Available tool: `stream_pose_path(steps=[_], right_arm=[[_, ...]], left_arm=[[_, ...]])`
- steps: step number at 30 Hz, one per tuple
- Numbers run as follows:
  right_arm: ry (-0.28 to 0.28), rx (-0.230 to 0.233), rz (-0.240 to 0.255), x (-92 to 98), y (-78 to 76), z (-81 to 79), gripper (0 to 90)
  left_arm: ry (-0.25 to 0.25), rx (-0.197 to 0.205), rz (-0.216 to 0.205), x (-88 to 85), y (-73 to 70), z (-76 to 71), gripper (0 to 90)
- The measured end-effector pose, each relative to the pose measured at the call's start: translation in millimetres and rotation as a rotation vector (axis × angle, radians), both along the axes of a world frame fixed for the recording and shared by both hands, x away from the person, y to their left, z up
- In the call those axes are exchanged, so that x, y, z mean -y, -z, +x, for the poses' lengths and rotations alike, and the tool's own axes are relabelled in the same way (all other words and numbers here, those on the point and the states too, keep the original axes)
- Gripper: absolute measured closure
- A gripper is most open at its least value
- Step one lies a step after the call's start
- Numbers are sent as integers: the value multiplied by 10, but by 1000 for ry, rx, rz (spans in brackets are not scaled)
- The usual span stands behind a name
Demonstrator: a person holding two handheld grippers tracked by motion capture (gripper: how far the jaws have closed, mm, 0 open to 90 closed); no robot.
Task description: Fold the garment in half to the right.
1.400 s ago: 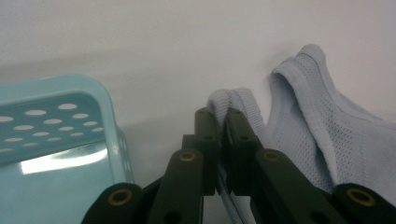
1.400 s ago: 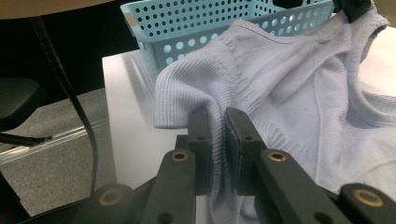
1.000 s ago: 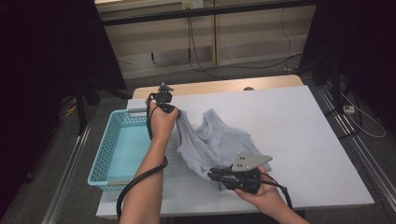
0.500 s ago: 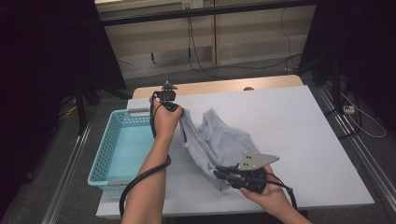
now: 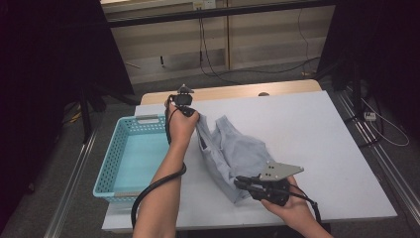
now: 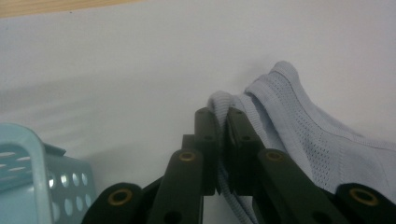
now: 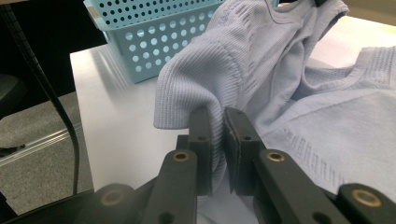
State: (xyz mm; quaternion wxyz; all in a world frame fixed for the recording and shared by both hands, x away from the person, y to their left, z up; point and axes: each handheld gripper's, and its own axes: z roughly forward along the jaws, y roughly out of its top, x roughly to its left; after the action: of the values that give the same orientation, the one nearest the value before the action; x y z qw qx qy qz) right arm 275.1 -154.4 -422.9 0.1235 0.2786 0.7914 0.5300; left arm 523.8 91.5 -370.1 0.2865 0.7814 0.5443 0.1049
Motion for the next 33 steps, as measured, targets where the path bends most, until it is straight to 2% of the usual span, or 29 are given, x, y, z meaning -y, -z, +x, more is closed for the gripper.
stream_pose_path(steps=[14, 22, 33], right_arm=[[32, -14, -28, 104, 40, -7, 841], [41, -25, -37, 142, 48, -1, 864], [74, -35, -64, 175, 56, 1, 867]], left_arm=[[12, 11, -21, 34, -17, 2, 836], [17, 11, -9, 65, -1, 20, 837], [14, 15, -18, 82, -5, 20, 838]])
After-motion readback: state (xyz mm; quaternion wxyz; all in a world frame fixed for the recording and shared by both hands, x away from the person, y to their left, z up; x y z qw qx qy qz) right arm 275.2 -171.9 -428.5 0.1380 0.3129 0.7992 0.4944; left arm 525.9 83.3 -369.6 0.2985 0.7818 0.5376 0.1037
